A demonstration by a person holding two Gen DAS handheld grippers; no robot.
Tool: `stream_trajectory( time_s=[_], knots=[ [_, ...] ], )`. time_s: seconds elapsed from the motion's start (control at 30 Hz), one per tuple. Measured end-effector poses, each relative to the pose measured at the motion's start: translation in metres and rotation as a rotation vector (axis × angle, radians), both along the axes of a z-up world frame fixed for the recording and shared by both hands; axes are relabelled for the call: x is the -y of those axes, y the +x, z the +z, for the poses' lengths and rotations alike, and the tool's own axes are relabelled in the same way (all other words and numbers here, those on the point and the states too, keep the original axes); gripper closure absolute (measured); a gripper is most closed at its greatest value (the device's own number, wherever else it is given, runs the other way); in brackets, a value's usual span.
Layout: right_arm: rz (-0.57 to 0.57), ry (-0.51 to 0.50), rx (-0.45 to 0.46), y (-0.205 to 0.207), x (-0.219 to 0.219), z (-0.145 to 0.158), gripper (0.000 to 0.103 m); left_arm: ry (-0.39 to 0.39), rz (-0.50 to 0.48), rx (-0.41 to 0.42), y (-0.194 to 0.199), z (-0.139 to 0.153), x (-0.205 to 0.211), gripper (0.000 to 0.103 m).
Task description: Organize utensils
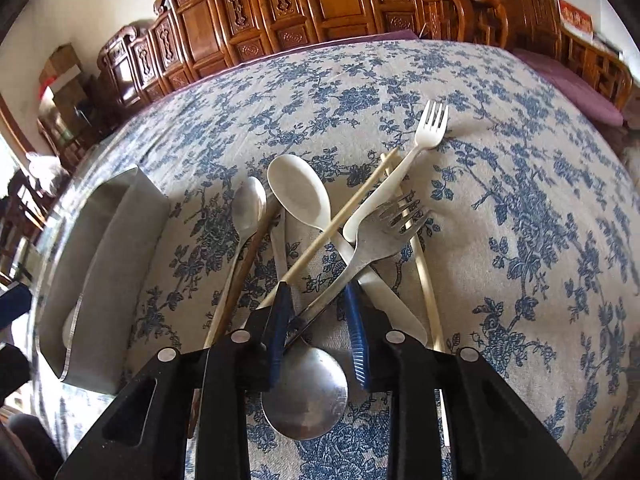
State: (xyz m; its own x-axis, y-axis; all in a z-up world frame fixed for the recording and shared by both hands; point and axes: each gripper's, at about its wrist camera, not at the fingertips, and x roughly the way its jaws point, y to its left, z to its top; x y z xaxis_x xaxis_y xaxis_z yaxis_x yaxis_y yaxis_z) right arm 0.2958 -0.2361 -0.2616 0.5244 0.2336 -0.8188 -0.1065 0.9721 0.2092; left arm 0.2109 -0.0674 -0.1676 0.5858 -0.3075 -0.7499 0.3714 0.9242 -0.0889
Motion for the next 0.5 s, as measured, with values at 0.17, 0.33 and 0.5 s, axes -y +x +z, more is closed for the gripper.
stream_trajectory(
  time_s=[0.17,0.33,0.5],
  knots=[
    [0.002,-0.038,0.009,-0.001,-0.003,0.0,0.078,0.004,-0.005,-0.001,-0.001,0.0,0.003,0.05],
    [-0.013,-0.014,0.0,-0.003,0.003,0.0,0.089,0.012,-0.012,-0.007,-0.001,-0.004,0.008,0.05],
    [-0.026,0.007,-0.008,-0.002,0.011,0.0,0.103,0.031,-0.029,-0.02,-0.004,-0.012,0.016,0.05]
  ],
)
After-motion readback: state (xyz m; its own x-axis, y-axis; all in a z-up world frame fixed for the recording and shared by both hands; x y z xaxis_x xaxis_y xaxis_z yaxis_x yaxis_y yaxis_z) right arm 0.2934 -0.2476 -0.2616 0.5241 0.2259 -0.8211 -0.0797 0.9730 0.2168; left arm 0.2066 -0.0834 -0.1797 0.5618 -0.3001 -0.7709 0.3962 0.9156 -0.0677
